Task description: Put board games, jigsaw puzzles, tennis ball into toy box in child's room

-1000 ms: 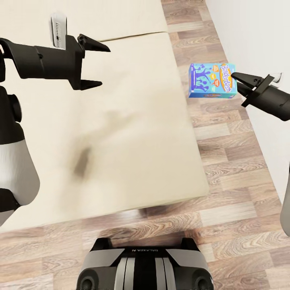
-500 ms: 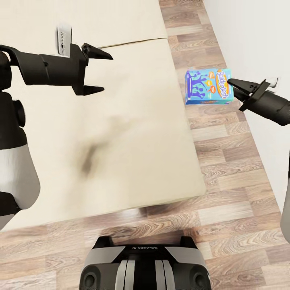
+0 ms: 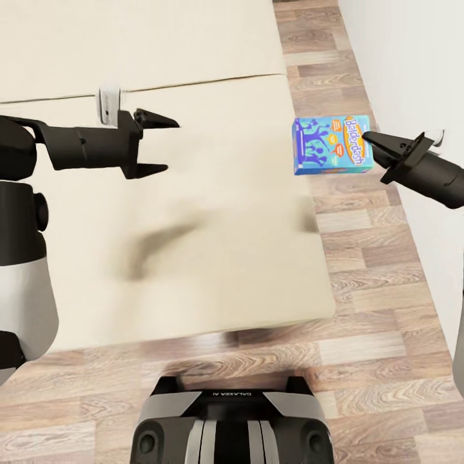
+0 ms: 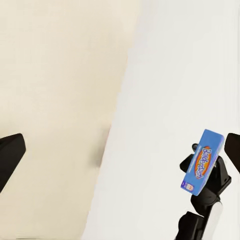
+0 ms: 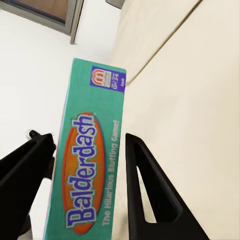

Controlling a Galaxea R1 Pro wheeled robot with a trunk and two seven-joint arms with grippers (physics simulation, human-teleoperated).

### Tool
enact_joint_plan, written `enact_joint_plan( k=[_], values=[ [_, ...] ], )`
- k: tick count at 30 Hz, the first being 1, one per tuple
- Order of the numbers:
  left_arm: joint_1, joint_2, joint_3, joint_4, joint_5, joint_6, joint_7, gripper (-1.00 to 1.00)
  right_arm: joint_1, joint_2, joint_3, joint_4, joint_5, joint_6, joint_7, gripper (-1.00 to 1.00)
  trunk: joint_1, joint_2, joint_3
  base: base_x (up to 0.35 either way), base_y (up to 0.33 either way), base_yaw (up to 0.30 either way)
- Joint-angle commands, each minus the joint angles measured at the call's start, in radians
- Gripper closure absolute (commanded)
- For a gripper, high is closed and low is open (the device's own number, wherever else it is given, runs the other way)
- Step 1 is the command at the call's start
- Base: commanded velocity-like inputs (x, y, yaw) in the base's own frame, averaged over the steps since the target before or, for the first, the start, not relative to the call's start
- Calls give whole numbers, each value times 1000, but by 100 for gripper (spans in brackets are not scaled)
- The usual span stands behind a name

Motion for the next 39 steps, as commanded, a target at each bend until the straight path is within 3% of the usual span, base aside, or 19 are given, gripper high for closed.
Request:
enact_joint_plan(
  k=[1, 13, 23, 26, 30, 31, 32, 34, 39],
  values=[
    [4, 5, 0, 0, 8, 4, 1, -100, 2, 0, 0, -1, 6, 4, 10, 100, -4, 7, 4, 0, 0, 199],
    [108, 27, 13, 0, 8, 52, -53, -100, 31, -1, 32, -28, 1, 4, 8, 100, -50, 91, 57, 0, 0, 170],
    [188, 38, 31, 0, 8, 79, -156, -100, 47, -2, 41, -40, 1, 4, 7, 100, -88, 161, 103, 0, 0, 128],
    [220, 35, 31, 0, 8, 83, -215, -100, 53, -5, 42, -50, 1, 4, 7, 100, -100, 182, 117, 0, 0, 115],
    [262, 33, 29, -1, 8, 98, -348, -100, 59, -12, 43, -58, 1, 4, 7, 100, -115, 210, 136, 0, 0, 112],
    [262, 33, 29, -1, 8, 98, -348, -100, 60, -14, 43, -59, 1, 4, 7, 100, -119, 217, 140, 0, 0, 110],
    [283, 32, 28, -1, 8, 106, -411, -100, 61, -16, 43, -60, 1, 4, 7, 100, -123, 224, 145, 0, 0, 109],
    [305, 32, 27, -1, 8, 110, -463, -100, 63, -18, 43, -61, 1, 4, 7, 100, -130, 238, 154, 0, 0, 109],
    [351, 31, 27, -2, 8, 118, -538, -100, 65, -21, 44, -64, 1, 4, 7, 100, -150, 273, 177, 0, 0, 107]
  ],
)
